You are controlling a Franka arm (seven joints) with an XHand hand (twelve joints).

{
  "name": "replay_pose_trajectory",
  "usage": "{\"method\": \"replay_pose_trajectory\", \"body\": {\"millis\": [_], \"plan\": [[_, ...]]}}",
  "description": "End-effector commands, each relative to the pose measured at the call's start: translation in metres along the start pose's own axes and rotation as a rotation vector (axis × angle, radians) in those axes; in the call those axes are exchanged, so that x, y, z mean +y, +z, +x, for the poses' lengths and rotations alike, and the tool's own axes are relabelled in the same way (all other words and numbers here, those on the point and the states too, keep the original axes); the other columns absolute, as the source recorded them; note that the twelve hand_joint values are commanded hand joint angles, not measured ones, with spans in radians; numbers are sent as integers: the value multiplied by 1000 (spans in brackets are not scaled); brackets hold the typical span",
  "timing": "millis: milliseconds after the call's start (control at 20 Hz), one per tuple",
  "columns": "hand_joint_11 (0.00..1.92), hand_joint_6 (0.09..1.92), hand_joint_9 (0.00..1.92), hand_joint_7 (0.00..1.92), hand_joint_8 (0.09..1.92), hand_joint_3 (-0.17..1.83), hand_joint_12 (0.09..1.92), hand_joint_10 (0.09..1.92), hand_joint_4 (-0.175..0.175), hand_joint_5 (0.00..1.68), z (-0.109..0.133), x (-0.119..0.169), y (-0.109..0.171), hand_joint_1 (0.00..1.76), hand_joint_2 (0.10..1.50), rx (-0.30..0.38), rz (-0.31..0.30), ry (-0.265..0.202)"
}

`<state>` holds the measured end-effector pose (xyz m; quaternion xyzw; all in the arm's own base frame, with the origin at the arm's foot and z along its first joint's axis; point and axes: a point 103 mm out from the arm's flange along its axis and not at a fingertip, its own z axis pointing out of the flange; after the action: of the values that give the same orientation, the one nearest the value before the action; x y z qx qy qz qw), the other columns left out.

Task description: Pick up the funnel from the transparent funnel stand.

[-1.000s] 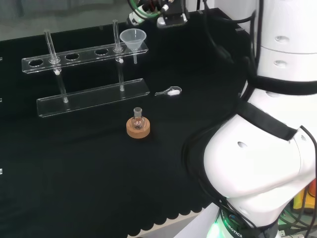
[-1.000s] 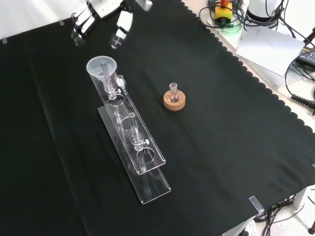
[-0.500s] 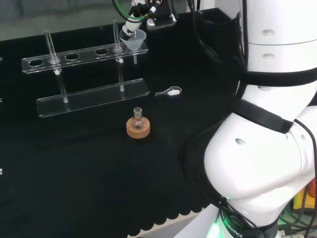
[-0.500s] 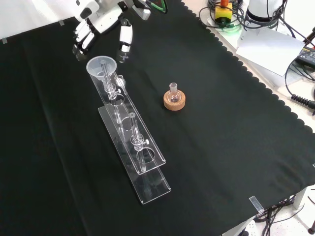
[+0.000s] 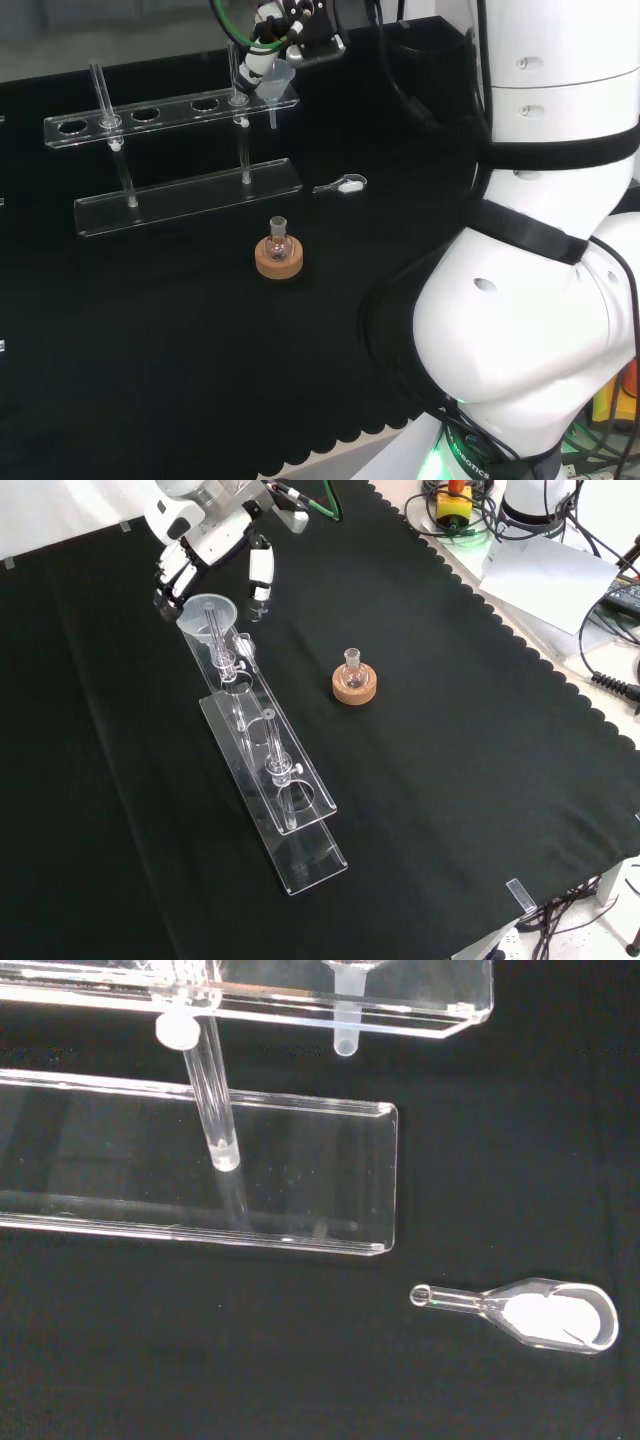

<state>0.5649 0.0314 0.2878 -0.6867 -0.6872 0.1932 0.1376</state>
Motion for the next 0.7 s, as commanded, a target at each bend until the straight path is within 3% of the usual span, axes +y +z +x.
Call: {"method": "replay_pose_trajectory", "body": {"millis": [50, 400, 700], "plan": [[252, 87, 264, 0, 558, 174, 1472, 792, -81, 138, -2, 2, 2, 661, 802, -27, 10, 4], [285, 87, 223, 0, 476, 207, 1448, 813, -83, 122, -5, 4, 1, 743, 772, -56, 14, 8], [299, 87, 211, 0, 455, 380, 1435, 827, -83, 120, -5, 10, 6, 780, 698, -59, 28, 5]]}}
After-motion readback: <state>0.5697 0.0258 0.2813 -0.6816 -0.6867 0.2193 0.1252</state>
